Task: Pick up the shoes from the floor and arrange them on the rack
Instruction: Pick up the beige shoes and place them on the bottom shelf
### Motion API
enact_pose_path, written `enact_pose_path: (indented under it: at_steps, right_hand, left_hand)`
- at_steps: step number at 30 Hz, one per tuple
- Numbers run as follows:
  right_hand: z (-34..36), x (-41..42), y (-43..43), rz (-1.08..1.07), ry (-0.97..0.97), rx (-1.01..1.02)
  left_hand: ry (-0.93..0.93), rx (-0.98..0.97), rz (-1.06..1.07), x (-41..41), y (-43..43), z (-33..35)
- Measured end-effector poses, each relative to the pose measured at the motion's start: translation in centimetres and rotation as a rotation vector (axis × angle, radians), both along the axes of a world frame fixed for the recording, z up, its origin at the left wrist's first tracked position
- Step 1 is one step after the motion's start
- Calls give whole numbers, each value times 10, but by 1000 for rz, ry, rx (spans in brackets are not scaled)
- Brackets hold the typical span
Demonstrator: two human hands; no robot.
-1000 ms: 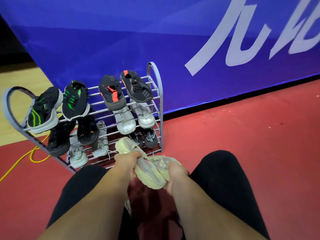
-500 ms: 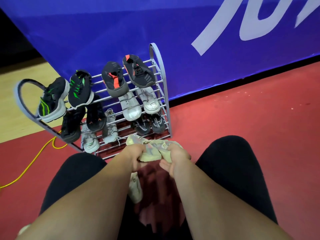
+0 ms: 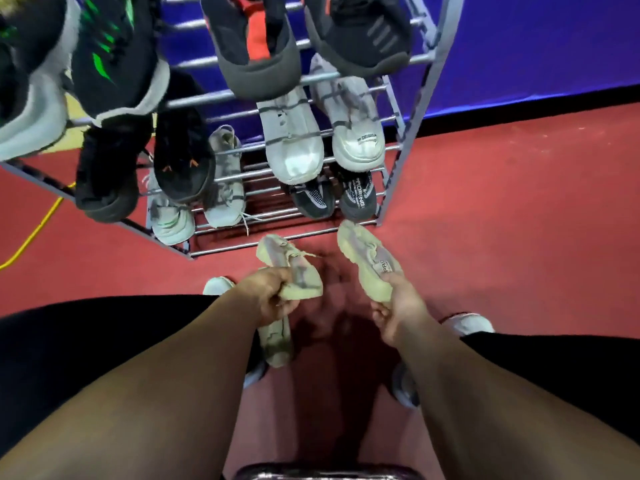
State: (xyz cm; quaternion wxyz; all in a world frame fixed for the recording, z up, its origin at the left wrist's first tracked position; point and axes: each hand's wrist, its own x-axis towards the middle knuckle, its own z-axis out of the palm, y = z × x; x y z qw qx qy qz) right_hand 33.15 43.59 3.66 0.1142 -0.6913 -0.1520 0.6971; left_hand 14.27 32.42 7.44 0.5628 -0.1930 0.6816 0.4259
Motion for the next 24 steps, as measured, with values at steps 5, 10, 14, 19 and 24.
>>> enact_pose_path:
  at_steps: [5, 10, 14, 19, 24]
  right_hand:
    - [-51, -31, 24, -52, 133, -63]
    - [-77, -72, 61, -126, 215, -49]
    - [-89, -105, 93, -162, 224, -31]
    - [-109, -133, 117, -69, 288, -4]
    - [-135, -121, 94, 84, 161, -90]
  left_hand:
    - [-28, 29, -27, -41, 15, -40]
    - [7, 119, 27, -72, 30, -72]
    - [9, 203, 33, -81, 43, -86]
    - [33, 201, 64, -87, 49, -101]
    - [43, 147, 47, -86, 56, -106]
